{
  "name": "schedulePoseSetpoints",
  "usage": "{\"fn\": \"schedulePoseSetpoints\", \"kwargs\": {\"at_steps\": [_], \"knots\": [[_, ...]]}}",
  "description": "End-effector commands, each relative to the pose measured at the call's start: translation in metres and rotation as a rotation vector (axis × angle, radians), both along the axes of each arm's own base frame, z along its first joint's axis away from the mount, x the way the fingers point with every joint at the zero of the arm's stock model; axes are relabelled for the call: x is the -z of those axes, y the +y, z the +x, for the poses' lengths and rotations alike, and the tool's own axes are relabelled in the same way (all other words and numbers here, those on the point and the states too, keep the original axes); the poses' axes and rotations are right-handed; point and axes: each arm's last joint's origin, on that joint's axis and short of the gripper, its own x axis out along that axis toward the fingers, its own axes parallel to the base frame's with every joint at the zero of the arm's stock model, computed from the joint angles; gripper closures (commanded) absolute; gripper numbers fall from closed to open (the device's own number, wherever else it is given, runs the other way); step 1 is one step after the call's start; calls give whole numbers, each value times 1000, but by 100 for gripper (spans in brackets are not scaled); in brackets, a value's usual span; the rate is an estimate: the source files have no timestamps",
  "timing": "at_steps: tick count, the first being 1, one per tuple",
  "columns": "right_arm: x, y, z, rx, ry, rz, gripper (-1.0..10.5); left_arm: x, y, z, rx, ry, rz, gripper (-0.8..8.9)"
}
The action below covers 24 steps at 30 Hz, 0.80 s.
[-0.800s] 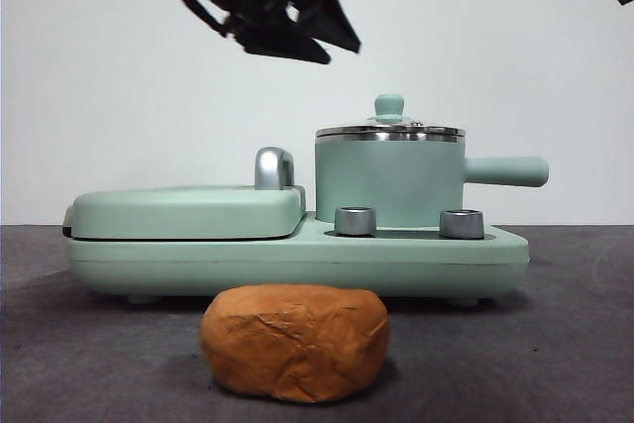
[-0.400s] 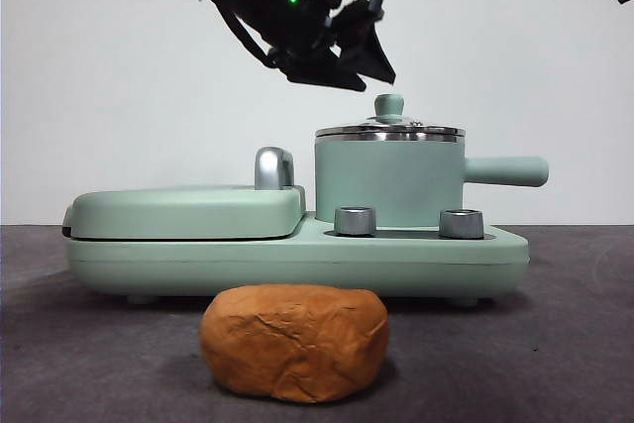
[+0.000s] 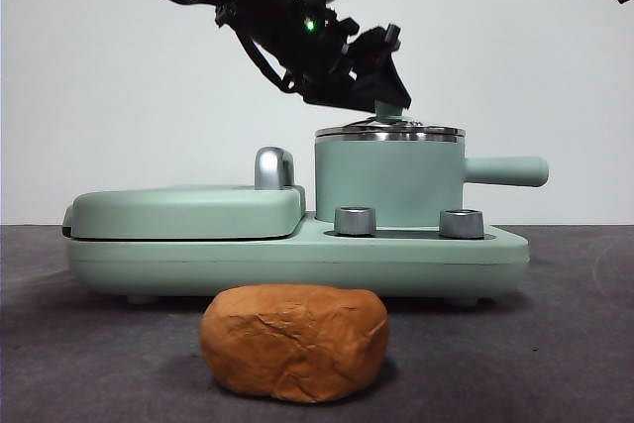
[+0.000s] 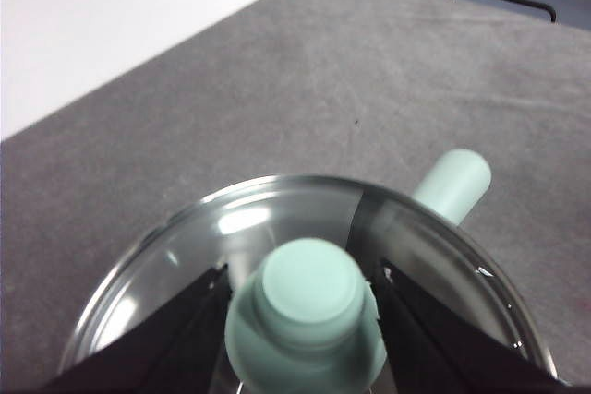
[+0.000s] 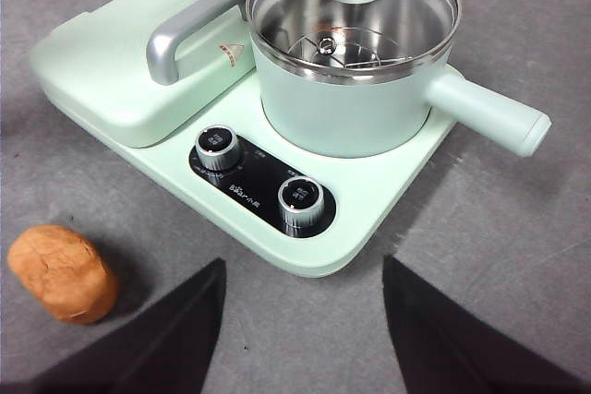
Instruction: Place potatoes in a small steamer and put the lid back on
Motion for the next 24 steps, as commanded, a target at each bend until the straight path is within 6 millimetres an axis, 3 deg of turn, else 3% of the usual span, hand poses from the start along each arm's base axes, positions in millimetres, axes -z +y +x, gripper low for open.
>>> {"fn": "schedulePoseSetpoints", "kwargs": {"at_steps": [1, 3, 5, 15, 24], "knots": [[-7, 0, 1, 5, -24, 10, 675, 1, -8, 3, 19, -26, -2, 572], [-7, 0, 1, 5, -24, 10, 675, 1, -8, 3, 20, -27, -3, 650], [-7, 0, 1, 5, -24, 10, 675, 1, -8, 3, 21, -28, -3, 804], [-7, 0, 1, 5, -24, 10, 675, -9, -7, -1, 22, -45, -15, 807], [-7, 0, 1, 4, -24, 10, 675, -61, 10, -22, 17, -121, -72, 806]]}}
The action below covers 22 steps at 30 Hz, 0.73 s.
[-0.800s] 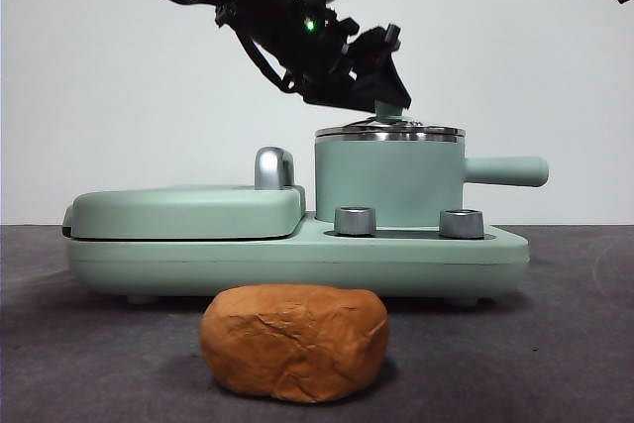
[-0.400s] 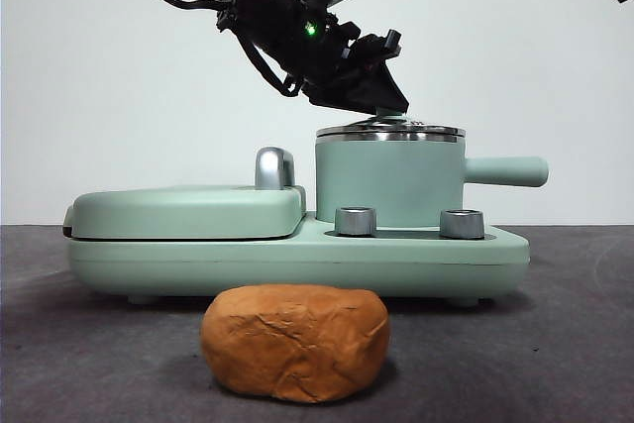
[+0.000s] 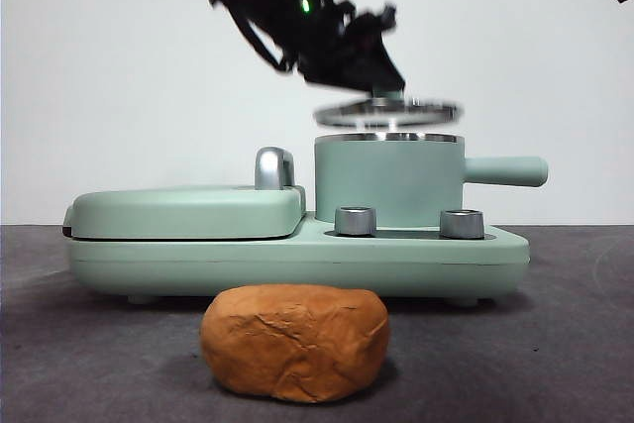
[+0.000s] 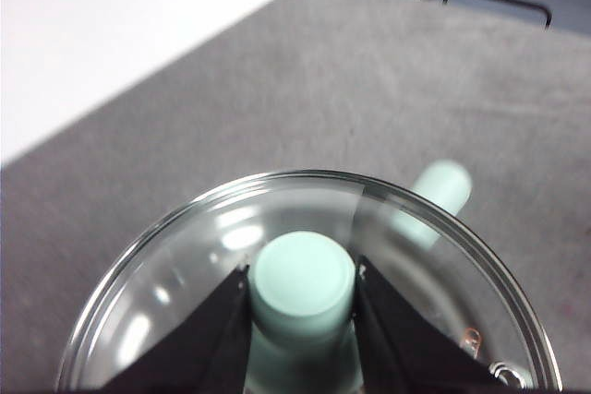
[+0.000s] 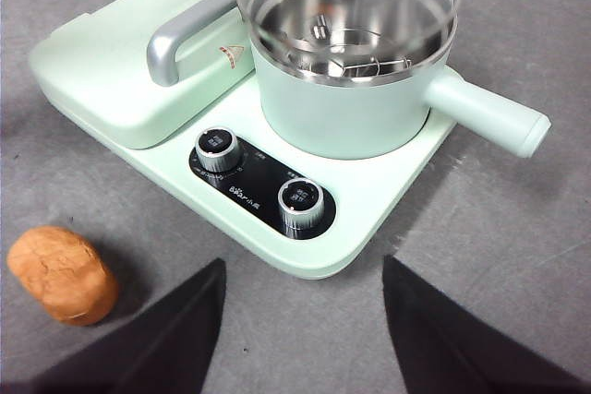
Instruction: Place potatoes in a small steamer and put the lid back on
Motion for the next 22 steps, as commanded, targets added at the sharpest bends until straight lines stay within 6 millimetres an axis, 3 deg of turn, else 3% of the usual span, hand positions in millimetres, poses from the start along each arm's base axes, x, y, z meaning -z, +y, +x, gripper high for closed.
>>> {"fn": "schedulePoseSetpoints", "kwargs": {"at_steps": [1, 13, 22], "knots": [[-7, 0, 1, 4, -22, 10, 675, -40, 6, -13, 7, -86, -62, 806], [-5, 5, -1, -73, -59, -59, 674, -84, 64, -47, -48, 82, -20, 804], [5, 26, 11, -219, -9, -120, 673, -103, 94, -67, -96, 112, 0, 804]]}}
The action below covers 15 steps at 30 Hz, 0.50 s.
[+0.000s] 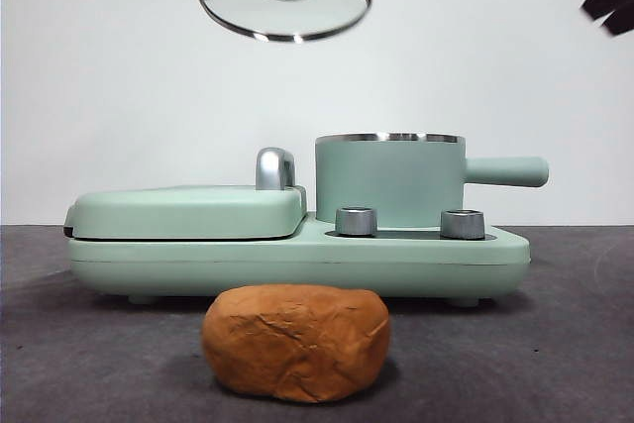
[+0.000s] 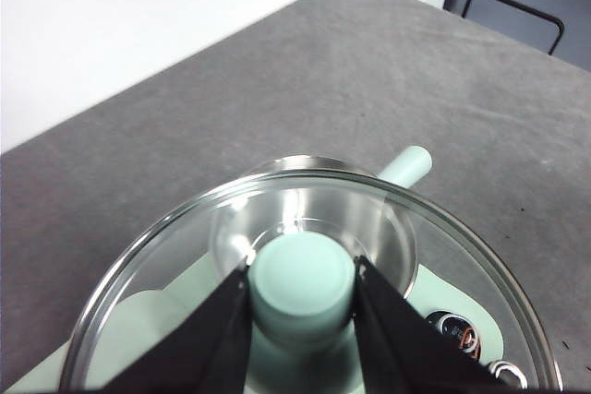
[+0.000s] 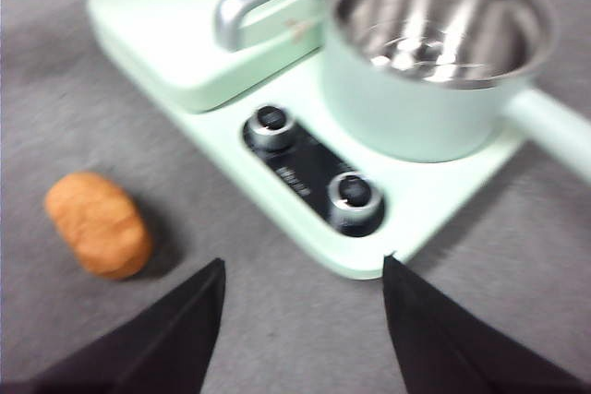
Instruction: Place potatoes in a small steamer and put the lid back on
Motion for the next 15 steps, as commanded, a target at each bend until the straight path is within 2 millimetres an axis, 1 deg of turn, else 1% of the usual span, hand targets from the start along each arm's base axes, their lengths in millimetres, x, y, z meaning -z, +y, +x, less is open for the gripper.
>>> {"fn": "schedulePoseSetpoints", "kwargs": {"at_steps": [1, 4, 7, 11, 15], "knots": [[0, 9, 7, -56, 6, -28, 672, -8, 3, -4, 6, -18, -11, 803], [7, 21, 13, -108, 38, -76, 650, -9, 6, -10, 5, -19, -12, 803], [15, 34, 18, -171, 69, -117, 617, -6, 11, -19, -1, -19, -17, 803], [27, 54, 22, -268, 102, -170, 616, 5, 20, -35, -42, 0, 2, 803], [36, 73, 26, -347, 112, -184, 615, 18, 33, -53, -95, 19, -4, 804]]}}
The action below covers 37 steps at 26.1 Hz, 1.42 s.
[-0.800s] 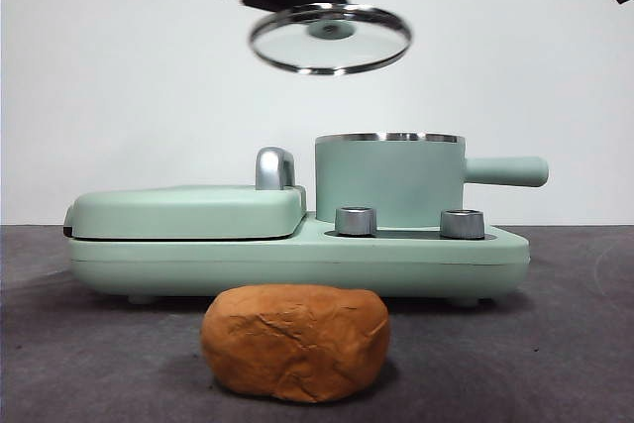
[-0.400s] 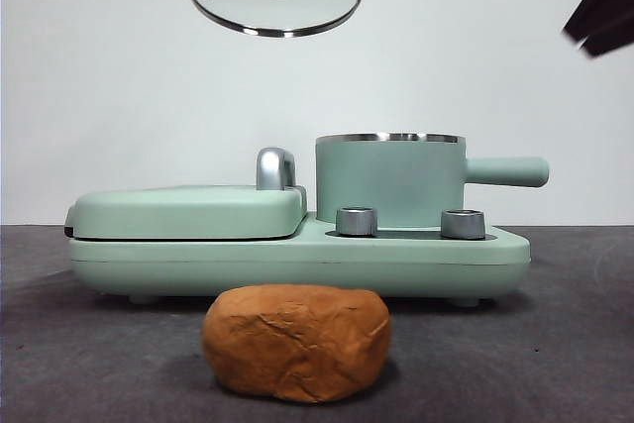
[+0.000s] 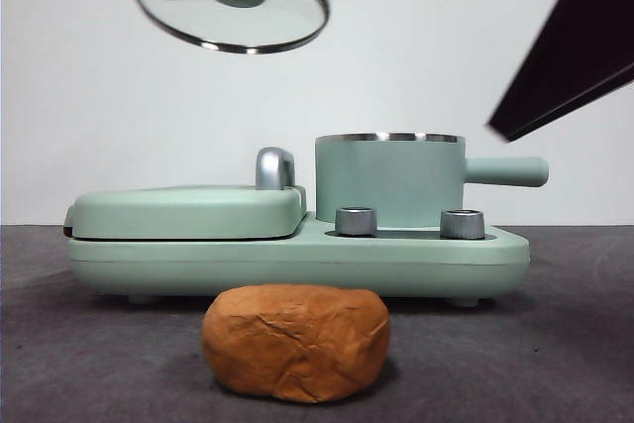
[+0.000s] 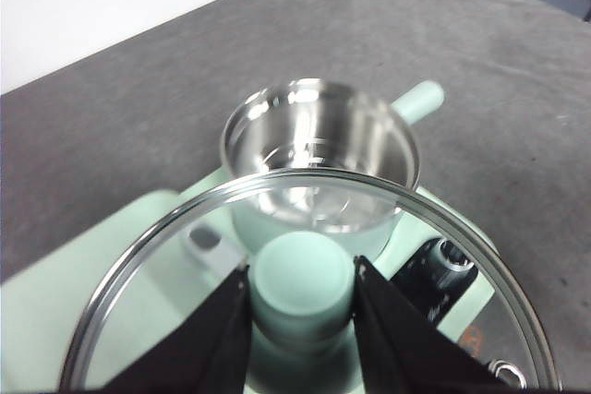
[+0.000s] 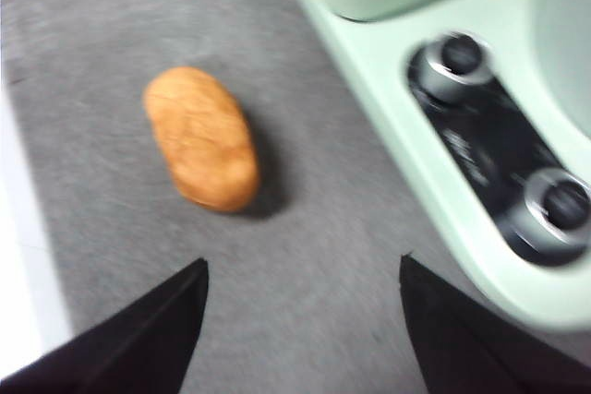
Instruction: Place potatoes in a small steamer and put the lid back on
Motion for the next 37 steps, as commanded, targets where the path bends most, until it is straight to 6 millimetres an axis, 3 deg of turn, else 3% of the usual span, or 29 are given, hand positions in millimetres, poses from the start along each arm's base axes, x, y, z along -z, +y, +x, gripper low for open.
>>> {"fn": "schedulePoseSetpoints", "kwargs": {"at_steps": [1, 8, 17, 22, 27, 33, 37], "knots": [[1, 16, 5, -64, -21, 0, 615, 0, 7, -13, -34, -18, -43, 803], [23, 50, 14, -163, 6, -18, 590, 21, 32, -55, -143, 6, -62, 804], [56, 85, 22, -247, 35, -37, 561, 15, 55, -90, -210, -32, -62, 804], [72, 98, 21, -273, 55, -60, 565, 9, 63, -98, -231, -65, -82, 804], [84, 104, 20, -219, 97, -104, 639, 7, 68, -103, -247, -75, -86, 804], [84, 103, 20, -98, 143, -123, 680, 9, 70, -105, -253, -50, -66, 804], [70, 101, 17, -49, 175, -59, 703, 9, 70, -105, -251, -54, -64, 804]]}}
